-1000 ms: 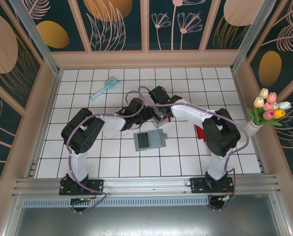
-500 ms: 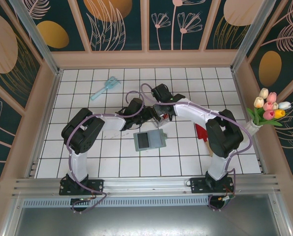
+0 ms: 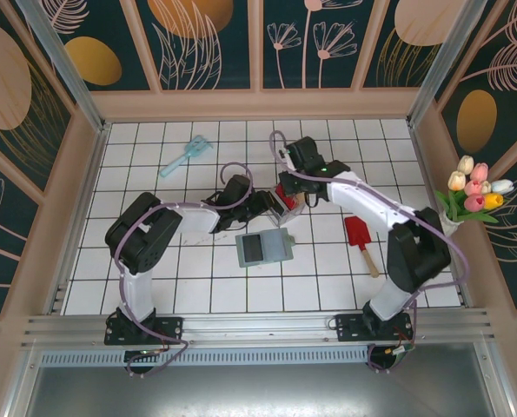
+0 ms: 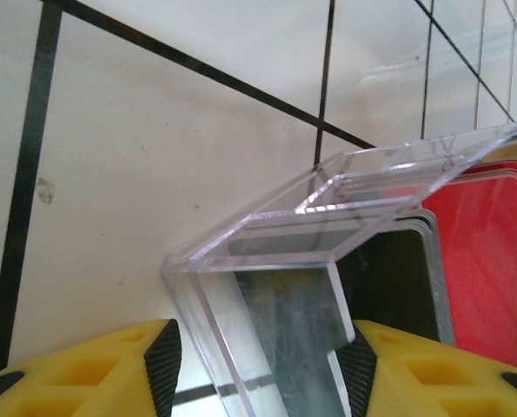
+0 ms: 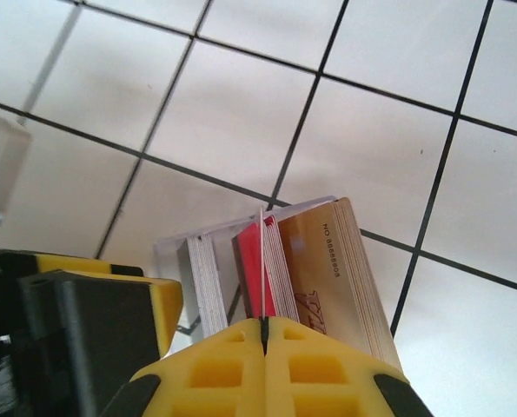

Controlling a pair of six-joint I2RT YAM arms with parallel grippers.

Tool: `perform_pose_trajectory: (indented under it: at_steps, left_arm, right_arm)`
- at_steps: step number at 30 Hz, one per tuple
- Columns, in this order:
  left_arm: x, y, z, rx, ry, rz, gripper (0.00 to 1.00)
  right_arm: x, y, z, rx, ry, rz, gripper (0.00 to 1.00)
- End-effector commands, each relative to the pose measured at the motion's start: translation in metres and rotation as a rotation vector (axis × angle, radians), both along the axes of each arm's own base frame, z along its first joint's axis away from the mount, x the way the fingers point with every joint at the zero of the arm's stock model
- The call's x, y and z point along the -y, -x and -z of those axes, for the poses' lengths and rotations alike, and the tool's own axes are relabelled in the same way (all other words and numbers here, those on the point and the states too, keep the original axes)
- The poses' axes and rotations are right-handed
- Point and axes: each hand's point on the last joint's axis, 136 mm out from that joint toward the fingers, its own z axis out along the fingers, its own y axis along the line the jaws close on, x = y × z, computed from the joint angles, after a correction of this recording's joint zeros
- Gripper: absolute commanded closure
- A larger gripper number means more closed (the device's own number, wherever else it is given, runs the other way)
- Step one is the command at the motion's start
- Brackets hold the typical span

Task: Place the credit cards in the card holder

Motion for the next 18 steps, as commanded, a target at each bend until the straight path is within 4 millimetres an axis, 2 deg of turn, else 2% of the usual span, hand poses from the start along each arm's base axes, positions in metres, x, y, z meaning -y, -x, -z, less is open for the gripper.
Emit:
perform_pose_trajectory:
  at_steps: [1, 5, 12, 15, 18]
  left_arm:
    - [-0.006, 0.004, -0.023, 0.053, 0.030, 0.009, 0.44]
    - [-0.003, 0.008, -0.062, 0.139, 0.151, 0.013, 0.41]
    - [-0.002, 0.022, -0.160, 0.341, 0.451, 0.073, 0.34]
    - [0.001, 0.027, -0.185, 0.383, 0.554, 0.127, 0.34]
    - [0.005, 0.031, -0.202, 0.419, 0.625, 0.172, 0.34]
  right_arm:
    - [0.001, 0.005, -0.031, -0.007, -0.206, 0.010, 1.00]
    - [0.004, 0.011, -0.059, -0.018, -0.416, -0.009, 1.00]
    - [0.000, 0.028, -0.096, -0.062, -0.720, -0.092, 1.00]
    - [-0.003, 0.034, -0.106, -0.080, -0.801, -0.119, 1.00]
    - [-0.006, 0.038, -0.108, -0.100, -0.843, -0.139, 1.00]
